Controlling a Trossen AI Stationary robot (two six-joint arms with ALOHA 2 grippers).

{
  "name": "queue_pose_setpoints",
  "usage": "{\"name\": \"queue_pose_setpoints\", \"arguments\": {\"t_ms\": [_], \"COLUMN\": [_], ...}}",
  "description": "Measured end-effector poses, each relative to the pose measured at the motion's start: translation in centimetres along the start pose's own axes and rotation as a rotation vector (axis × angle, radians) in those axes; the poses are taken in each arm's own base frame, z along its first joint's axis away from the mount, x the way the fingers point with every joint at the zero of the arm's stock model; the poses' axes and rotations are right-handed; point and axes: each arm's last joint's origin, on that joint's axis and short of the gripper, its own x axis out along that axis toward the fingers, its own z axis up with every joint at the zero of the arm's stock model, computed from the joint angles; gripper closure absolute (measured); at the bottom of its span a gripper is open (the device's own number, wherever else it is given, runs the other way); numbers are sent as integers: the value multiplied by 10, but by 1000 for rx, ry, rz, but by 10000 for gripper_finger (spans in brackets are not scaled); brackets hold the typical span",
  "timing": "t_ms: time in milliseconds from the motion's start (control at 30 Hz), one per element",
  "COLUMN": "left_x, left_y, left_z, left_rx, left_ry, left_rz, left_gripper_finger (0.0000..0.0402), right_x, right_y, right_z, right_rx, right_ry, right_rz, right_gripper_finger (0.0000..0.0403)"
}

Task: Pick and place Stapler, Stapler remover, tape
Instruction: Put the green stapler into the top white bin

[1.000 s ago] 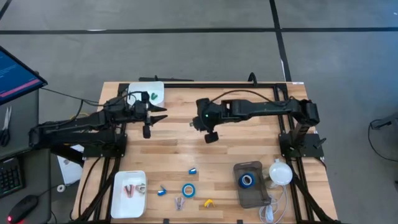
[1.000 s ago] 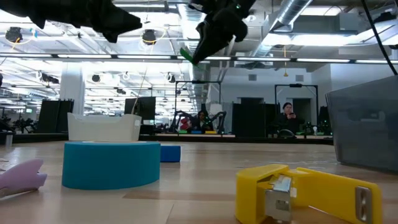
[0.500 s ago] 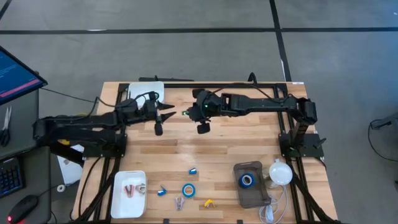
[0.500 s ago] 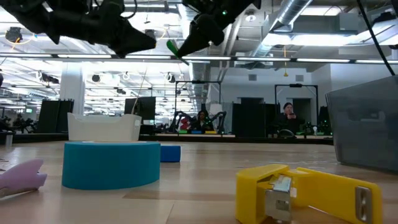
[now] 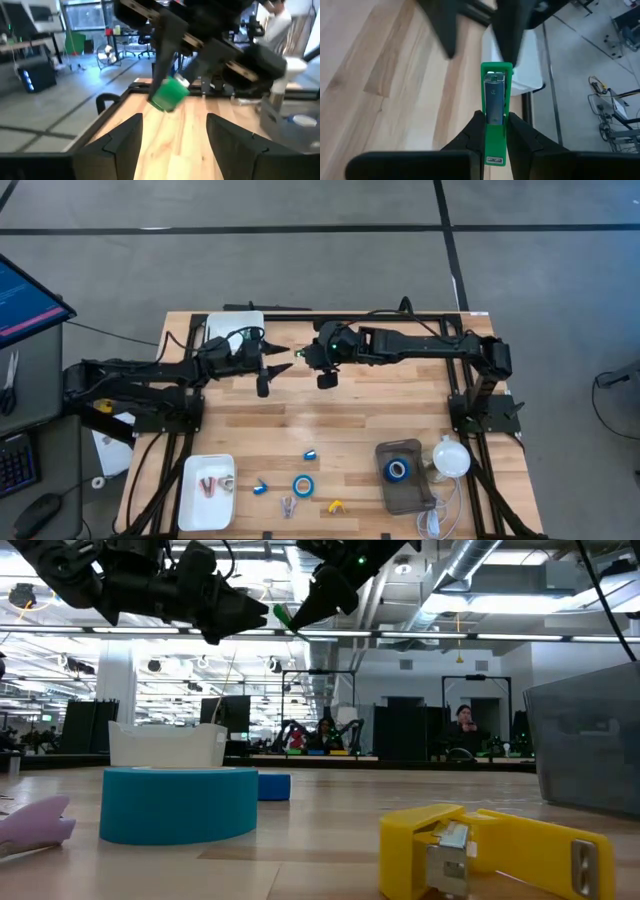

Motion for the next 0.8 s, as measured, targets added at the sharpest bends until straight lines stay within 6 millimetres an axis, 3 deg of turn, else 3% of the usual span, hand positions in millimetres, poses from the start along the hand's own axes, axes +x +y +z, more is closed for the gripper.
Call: {"name": "queue_pose_setpoints", "arguments": {"t_ms": [233,800], "left_x": [0,-1], "left_y": [-6,-9], "left_z": [2,14], "left_rx": [202,213], "left_ry": [-24,-161], "left_rz": [-42,-141], "left_gripper_finger": [202,204], "right_x": [-11,-10], "right_y": [-8,-11], "right_z": [0,5], "right_rx": [90,140], "right_ry": [-103,-209], "right_rz": [153,233], "right_gripper_finger": [364,364]}}
